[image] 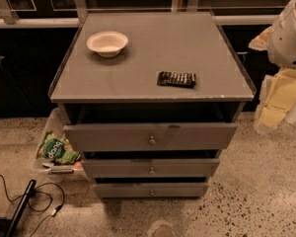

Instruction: Open bottom drawer

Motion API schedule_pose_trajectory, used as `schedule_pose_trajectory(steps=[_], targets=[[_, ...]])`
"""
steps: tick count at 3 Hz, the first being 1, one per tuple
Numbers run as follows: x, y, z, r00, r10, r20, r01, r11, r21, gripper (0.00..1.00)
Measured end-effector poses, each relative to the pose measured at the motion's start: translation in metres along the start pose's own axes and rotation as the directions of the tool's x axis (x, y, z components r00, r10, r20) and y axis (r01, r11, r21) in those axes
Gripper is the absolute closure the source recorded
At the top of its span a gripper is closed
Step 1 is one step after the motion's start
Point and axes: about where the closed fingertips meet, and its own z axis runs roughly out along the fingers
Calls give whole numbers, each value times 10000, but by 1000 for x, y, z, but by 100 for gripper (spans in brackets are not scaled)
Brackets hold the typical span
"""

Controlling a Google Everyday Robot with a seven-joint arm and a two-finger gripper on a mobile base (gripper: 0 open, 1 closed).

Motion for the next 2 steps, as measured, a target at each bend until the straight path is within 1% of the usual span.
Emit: schedule_pose_trajectory(steps=[1, 2], targets=[[0, 0, 0, 10000, 0, 0, 0, 10000, 0, 0], [3, 5, 15, 9999, -29, -100, 27, 9999, -170, 0]])
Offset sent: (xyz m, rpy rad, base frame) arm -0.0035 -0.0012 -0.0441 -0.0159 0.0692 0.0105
